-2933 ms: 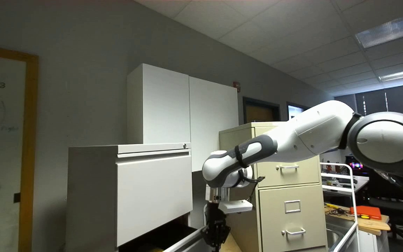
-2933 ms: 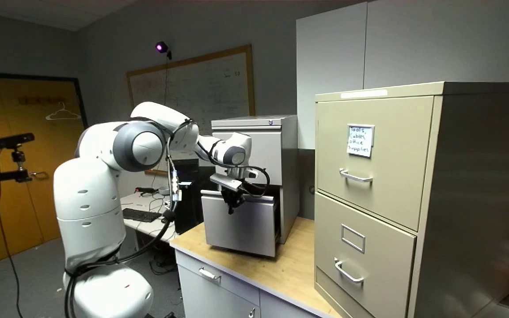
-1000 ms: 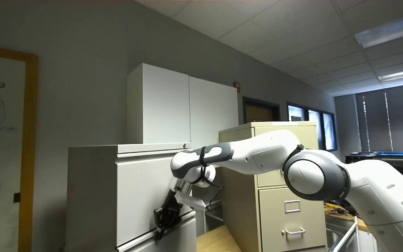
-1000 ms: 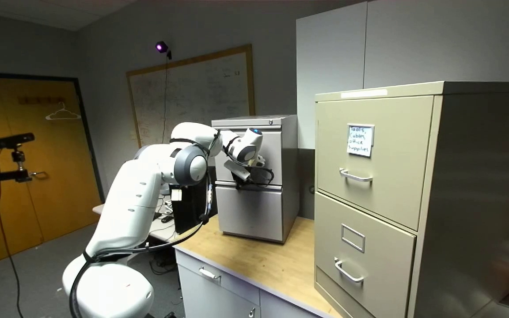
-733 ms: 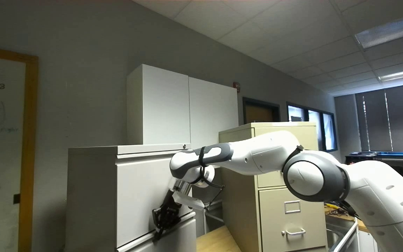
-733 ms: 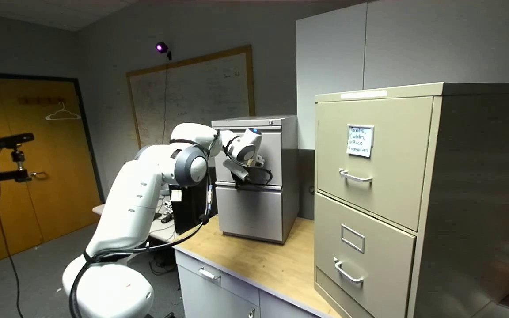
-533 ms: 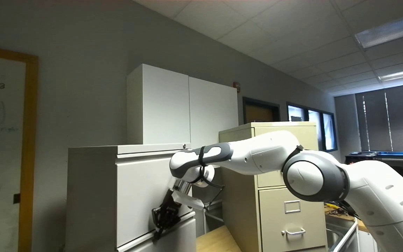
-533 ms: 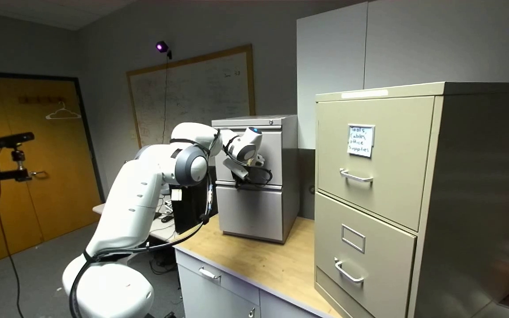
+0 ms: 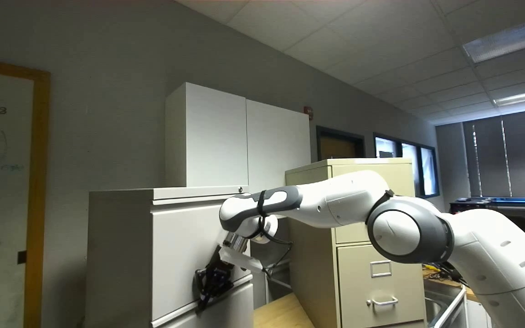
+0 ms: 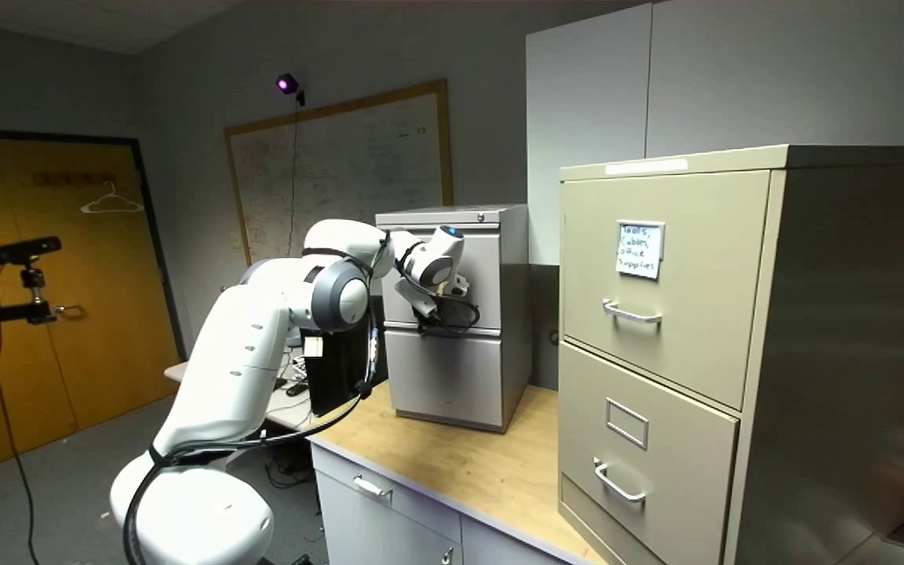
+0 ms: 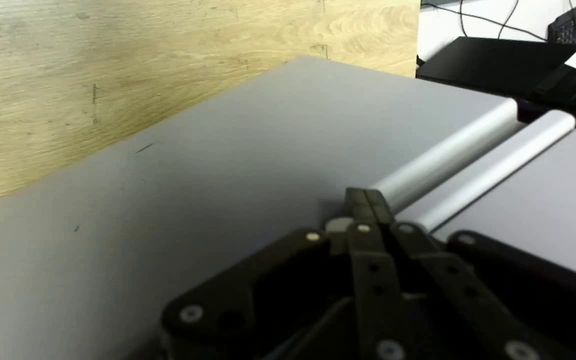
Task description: Close the bottom drawer of the left cabinet
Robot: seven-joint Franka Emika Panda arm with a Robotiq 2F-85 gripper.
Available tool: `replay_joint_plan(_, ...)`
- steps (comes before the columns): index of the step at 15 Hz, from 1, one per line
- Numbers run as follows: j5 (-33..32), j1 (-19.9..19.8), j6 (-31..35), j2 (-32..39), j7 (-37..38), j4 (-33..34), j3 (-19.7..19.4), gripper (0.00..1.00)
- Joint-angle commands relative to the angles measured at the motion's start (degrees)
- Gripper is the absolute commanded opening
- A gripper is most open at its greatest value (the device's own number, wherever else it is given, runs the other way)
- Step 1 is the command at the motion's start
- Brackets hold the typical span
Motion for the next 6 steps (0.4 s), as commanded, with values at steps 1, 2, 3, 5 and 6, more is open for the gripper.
replay_joint_plan(1, 0.2, 2.0, 5.5, 3.5, 4.9, 4.9, 0.2, 0.00)
replay_joint_plan(2, -0.2, 2.3, 6.3, 3.4, 5.9, 4.4, 0.0, 0.00)
replay_joint_plan(3, -0.3, 2.4, 6.5, 3.2, 6.1, 4.1, -0.1, 0.00)
replay_joint_plan(5, -0.5, 2.2, 5.4, 3.3, 6.2, 4.3, 0.0, 0.00)
replay_joint_plan(6, -0.9, 2.2, 4.7, 3.2, 6.2, 4.4, -0.1, 0.00)
